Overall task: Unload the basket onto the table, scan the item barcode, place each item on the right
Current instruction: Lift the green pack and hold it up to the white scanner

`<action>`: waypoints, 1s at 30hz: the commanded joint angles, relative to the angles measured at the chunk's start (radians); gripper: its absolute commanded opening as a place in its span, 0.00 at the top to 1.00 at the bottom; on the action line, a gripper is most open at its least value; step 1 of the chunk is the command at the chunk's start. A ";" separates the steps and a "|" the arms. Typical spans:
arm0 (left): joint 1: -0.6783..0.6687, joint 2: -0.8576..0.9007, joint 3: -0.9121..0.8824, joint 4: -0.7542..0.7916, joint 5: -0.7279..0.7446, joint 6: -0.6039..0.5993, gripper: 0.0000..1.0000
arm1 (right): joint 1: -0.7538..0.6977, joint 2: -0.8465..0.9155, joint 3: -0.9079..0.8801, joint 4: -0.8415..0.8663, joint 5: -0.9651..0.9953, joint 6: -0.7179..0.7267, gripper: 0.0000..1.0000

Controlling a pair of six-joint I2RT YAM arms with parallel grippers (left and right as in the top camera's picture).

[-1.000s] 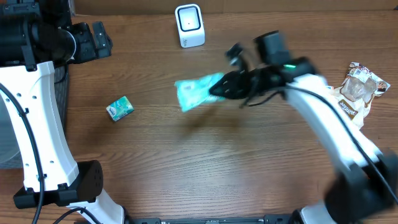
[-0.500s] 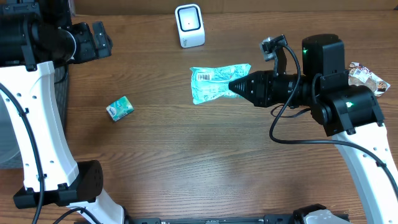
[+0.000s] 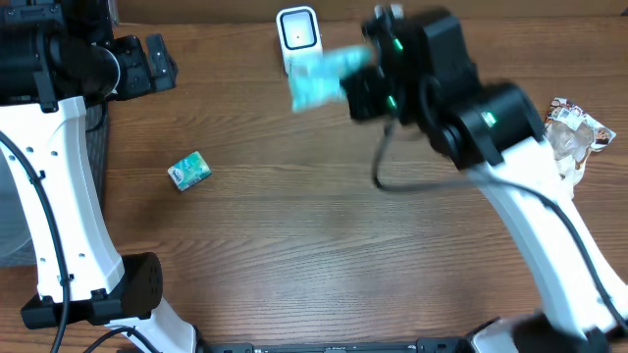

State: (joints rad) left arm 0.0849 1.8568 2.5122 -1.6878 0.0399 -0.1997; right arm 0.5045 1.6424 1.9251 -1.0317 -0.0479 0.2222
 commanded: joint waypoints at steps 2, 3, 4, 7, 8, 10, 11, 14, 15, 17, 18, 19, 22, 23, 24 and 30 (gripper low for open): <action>-0.006 0.003 0.010 -0.002 -0.006 0.017 0.00 | 0.022 0.197 0.165 0.142 0.489 -0.192 0.96; -0.006 0.003 0.010 -0.002 -0.006 0.017 0.01 | 0.027 0.227 0.164 0.205 0.526 -0.257 0.96; -0.006 0.003 0.010 -0.002 -0.006 0.017 0.00 | 0.032 0.262 0.164 0.263 0.556 -0.317 0.96; -0.006 0.003 0.010 -0.002 -0.006 0.017 0.00 | 0.049 0.368 0.164 0.451 0.718 -0.470 0.96; -0.006 0.003 0.010 -0.002 -0.006 0.017 0.00 | 0.055 0.409 0.164 0.524 0.772 -0.541 0.96; -0.006 0.003 0.010 -0.002 -0.006 0.017 0.00 | 0.064 0.473 0.163 0.635 0.817 -0.705 0.96; -0.006 0.003 0.010 -0.002 -0.006 0.017 0.00 | 0.069 0.509 0.163 0.690 0.826 -0.803 0.96; -0.007 0.003 0.010 -0.002 -0.006 0.017 0.01 | 0.083 0.595 0.163 0.805 0.833 -1.057 0.96; -0.007 0.003 0.010 -0.002 -0.006 0.017 0.00 | 0.085 0.622 0.163 0.834 0.833 -1.123 0.96; -0.007 0.003 0.010 -0.002 -0.006 0.017 0.00 | 0.089 0.668 0.163 0.912 0.833 -1.215 0.96; -0.006 0.003 0.010 -0.002 -0.006 0.017 0.01 | 0.089 0.694 0.163 0.962 0.832 -1.248 0.96; -0.006 0.003 0.010 -0.002 -0.006 0.017 0.01 | 0.089 0.714 0.163 1.010 0.832 -1.265 0.96; -0.006 0.003 0.010 -0.002 -0.006 0.017 0.00 | 0.089 0.766 0.163 1.104 0.797 -1.321 0.96; -0.006 0.003 0.010 -0.002 -0.006 0.017 0.01 | 0.089 0.782 0.163 1.115 0.773 -1.344 0.96; -0.006 0.003 0.010 -0.002 -0.006 0.017 0.00 | 0.089 0.797 0.163 1.123 0.756 -1.361 0.96; -0.006 0.003 0.010 -0.002 -0.006 0.017 0.00 | 0.089 0.875 0.163 1.195 0.768 -1.383 0.96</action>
State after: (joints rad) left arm 0.0849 1.8568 2.5122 -1.6878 0.0399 -0.1997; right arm 0.5953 2.4844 2.0689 0.1322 0.7105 -1.1202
